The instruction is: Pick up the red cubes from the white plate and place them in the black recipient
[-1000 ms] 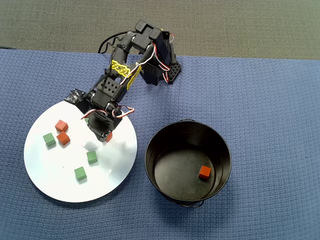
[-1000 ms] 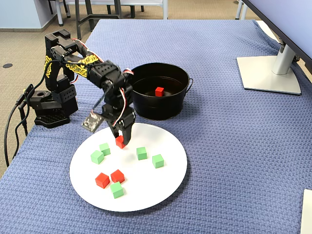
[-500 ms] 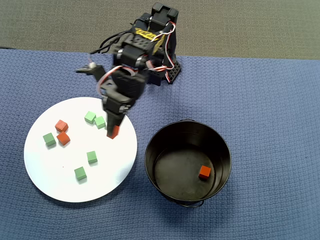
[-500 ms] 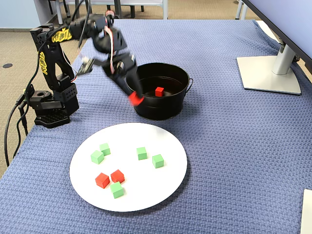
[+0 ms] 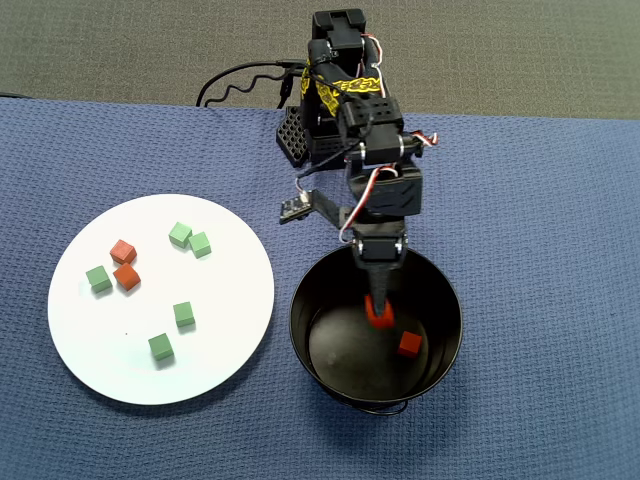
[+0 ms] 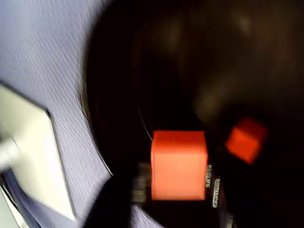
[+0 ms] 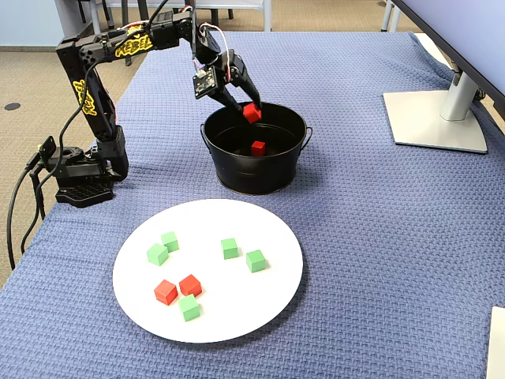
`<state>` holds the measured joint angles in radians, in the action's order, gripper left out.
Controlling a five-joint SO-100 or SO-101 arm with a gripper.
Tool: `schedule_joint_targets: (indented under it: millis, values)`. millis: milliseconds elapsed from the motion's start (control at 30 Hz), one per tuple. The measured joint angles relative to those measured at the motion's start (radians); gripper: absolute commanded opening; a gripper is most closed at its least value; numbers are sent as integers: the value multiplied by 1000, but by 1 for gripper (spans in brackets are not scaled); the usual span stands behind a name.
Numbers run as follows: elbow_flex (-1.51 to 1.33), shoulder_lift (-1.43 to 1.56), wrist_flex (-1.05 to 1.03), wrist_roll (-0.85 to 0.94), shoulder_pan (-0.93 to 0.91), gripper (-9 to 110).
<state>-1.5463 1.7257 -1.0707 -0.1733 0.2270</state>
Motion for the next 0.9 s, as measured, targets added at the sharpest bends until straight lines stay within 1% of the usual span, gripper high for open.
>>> schedule_joint_targets:
  millis: [100,200,333,467,567,633,733,900]
  values:
    - [21,0,-23,0,-34,19]
    - [98,0,-80,26,-138,17]
    - [124,6,-126,114,-337,17]
    - [104,2,-127,167,-571,16]
    - [103,-64,-126,206,-732,16]
    - [103,-144,-126,213,-805,16]
    - [146,-281,-150,216,-868,15]
    - [272,-462,-216,224,-910,16]
